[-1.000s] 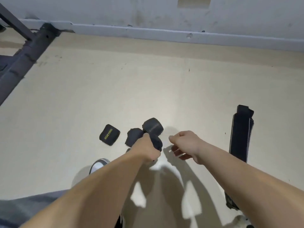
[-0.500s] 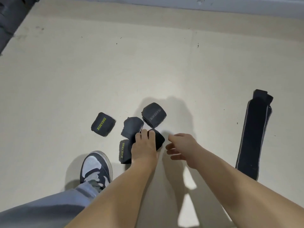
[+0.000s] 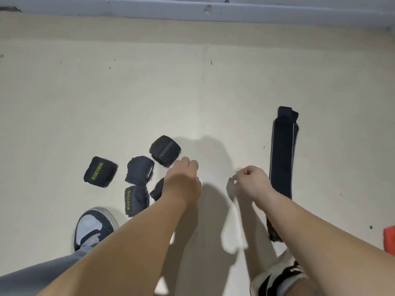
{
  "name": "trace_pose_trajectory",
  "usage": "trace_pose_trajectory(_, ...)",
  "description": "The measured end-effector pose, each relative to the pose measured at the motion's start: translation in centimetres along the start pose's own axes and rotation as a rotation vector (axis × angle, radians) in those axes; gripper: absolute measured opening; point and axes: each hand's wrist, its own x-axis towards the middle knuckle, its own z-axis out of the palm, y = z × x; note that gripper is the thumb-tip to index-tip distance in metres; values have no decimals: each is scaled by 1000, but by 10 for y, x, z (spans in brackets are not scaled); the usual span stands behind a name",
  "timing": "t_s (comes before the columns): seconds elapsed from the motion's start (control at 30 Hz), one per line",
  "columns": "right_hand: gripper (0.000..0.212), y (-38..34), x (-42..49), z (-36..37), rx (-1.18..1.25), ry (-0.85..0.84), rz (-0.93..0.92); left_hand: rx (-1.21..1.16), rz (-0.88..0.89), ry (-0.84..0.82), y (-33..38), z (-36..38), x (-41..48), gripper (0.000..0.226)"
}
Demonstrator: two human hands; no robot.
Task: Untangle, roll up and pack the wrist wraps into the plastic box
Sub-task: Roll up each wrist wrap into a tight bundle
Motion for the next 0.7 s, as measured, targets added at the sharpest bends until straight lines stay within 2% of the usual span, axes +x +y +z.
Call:
trace_pose_trajectory(0.1,22,50,18,-44,-71,193,110,-153,32,-81,45,8,7,19)
trace_pose_trajectory(0.2,36,93,26,-75,-121,260,298,-288,43,-275,85,19,11,29)
trace_pose_trajectory(0.33,45,121,35,-76,165,204,397,-333,64,-452,116,43,16,44)
trace_pose_trajectory(0.43,53,132,44,-63,127,197,388,-323,-7,-544,123,57,19,48)
trace_pose_trajectory(0.47,52,131,44,-57,129,196,378,-340,-46,-561,123,60,19,48)
trace_pose_trajectory(0.57,32,129,43,-40,158,177,350,-391,-138,-640,120,63,16,45)
trace_pose_trajectory(0.7,31,120,45,-19,293,127,375,-526,-215,-739,108,71,13,55)
